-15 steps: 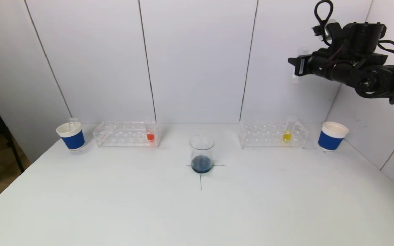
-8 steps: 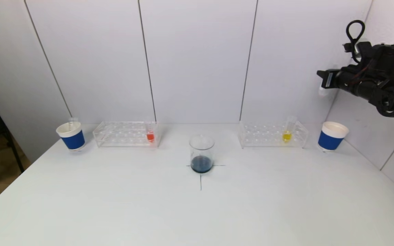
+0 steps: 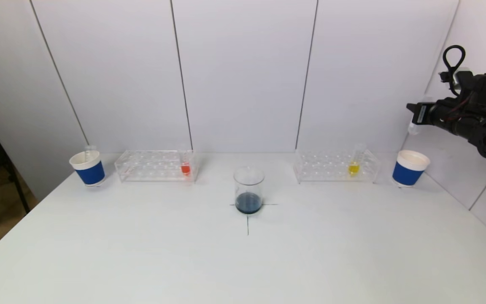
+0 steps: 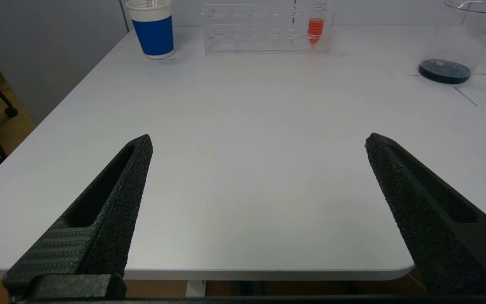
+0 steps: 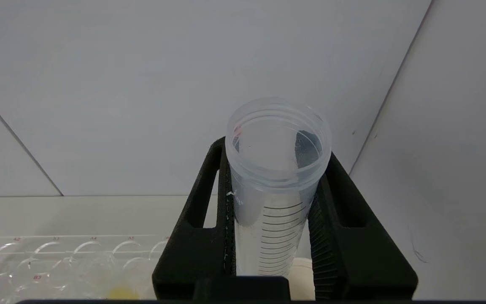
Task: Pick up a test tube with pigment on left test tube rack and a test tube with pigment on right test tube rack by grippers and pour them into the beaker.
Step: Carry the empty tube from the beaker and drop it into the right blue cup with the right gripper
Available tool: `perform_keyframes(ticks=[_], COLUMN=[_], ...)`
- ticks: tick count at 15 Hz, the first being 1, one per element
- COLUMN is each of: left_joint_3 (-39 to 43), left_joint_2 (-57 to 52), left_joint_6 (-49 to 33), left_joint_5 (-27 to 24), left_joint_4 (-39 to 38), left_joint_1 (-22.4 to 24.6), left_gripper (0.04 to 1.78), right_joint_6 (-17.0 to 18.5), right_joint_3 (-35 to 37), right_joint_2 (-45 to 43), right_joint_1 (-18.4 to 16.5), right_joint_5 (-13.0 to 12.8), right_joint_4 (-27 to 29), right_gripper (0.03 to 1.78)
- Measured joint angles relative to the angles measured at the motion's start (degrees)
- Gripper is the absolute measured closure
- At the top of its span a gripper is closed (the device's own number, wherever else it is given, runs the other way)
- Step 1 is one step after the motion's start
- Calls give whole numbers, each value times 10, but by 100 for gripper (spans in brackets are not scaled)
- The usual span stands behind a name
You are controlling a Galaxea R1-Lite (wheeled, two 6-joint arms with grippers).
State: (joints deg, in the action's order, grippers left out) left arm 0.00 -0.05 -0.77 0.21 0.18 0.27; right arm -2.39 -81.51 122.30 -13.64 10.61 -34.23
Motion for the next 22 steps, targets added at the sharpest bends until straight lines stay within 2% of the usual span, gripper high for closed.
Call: perform_keyframes(ticks=[5, 9, 11, 15, 19, 22], left_joint_3=[0, 0, 0, 0, 0, 0], left_joint_2=[0, 0, 0, 0, 0, 0], left_joint_6=[0, 0, 0, 0, 0, 0], left_joint_5=[0, 0, 0, 0, 0, 0], left_joint_4=[0, 0, 0, 0, 0, 0], left_joint_1=[0, 0, 0, 0, 0, 0], left_gripper=[6, 6, 6, 6, 6, 6], right_joint_6=[9, 21, 21, 20, 20, 21], right_joint_3=[7, 11, 14, 27, 54, 66], right_joint_2=[29, 62, 76, 95, 112, 119], right_joint_1=[-15, -29, -34, -37, -38, -38], right_joint_5=[1, 2, 2, 2, 2, 3], right_joint_4=[-9, -60, -64, -70, -122, -125], right_gripper=[127, 127, 127, 127, 127, 127])
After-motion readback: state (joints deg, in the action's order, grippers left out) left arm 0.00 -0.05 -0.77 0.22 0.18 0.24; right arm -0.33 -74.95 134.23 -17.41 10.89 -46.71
